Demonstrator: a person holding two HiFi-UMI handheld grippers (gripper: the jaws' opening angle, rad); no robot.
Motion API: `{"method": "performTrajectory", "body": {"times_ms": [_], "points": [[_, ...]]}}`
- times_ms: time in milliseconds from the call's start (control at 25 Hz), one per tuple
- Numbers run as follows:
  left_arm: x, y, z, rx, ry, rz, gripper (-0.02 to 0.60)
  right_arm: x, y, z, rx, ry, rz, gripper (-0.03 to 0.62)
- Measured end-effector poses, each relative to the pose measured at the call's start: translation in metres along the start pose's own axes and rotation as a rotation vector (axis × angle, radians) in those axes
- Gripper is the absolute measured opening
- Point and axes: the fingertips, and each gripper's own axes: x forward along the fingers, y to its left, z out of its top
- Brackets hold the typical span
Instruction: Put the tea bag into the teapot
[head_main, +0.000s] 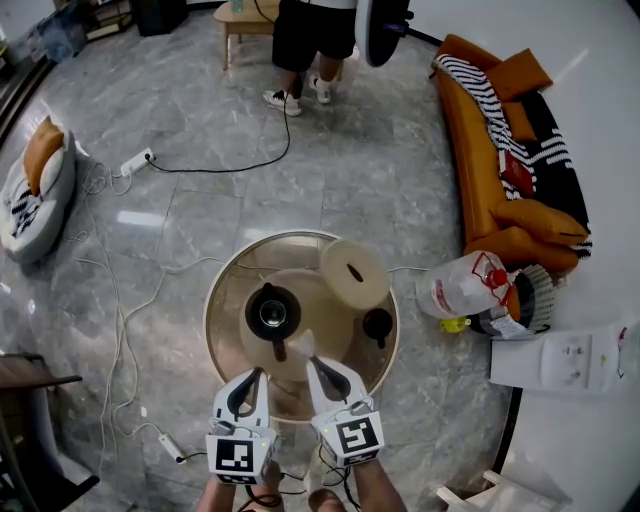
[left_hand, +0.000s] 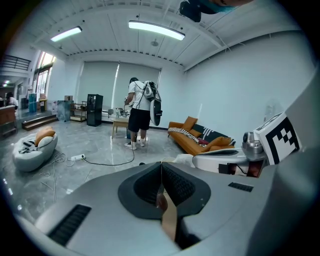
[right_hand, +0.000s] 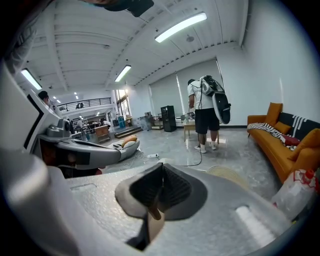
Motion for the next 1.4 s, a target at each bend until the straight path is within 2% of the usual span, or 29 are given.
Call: {"method": "performTrajectory", "body": {"times_ms": [360,640,720,880,1120,1400], "points": [[0.025,0.041,-0.008,-0.015,0.016,0.001,0.018,0.054,0.004,-0.002,0.0,0.008,0.009,0.0],[0.048,0.061,-0.023,-0.051,0.038,-0.01,0.02,0.093,0.006,-0.023,0.009,0.049,0.024,0.001],[0.052,0.066,-0.027,-0.039,0.04,-0.018,0.019,0.103,0.007,-0.025,0.007,0.056,0.027,0.0],[0.056,0.073,-0.033,-0.091,0.057,-0.007,0.019,0.115,0.008,-0.032,0.001,0.068,0.031,0.0],[0.059,0.086,-0.048,-0.037,0.056,-0.014,0.018,0.129,0.01,-0.044,-0.005,0.079,0.036,0.002],[0.063,0.095,-0.053,-0.042,0.063,-0.001,0.019,0.137,0.01,-0.051,-0.006,0.097,0.033,0.002]]}}
